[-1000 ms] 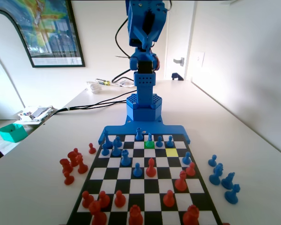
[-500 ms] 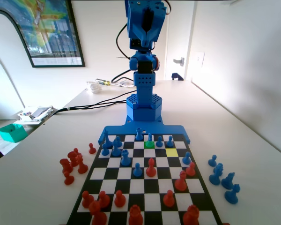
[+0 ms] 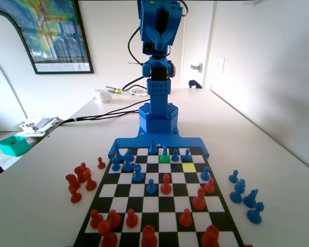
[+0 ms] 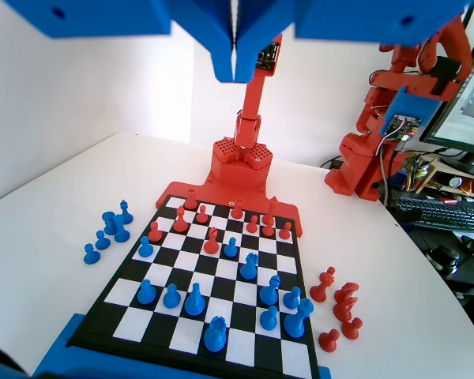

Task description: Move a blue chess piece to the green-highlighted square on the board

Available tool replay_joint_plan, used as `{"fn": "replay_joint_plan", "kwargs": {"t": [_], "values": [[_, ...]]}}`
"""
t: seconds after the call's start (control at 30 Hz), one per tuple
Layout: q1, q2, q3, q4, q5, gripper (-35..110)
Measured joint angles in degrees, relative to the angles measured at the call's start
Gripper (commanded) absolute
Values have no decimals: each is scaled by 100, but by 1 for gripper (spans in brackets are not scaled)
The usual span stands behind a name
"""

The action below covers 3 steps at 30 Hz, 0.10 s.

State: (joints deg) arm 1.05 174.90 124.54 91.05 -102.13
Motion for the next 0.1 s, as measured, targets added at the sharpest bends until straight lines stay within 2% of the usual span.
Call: {"fn": "replay_joint_plan", "kwargs": {"t": [0.1], "values": [[0,0,0,0,0,3]]}}
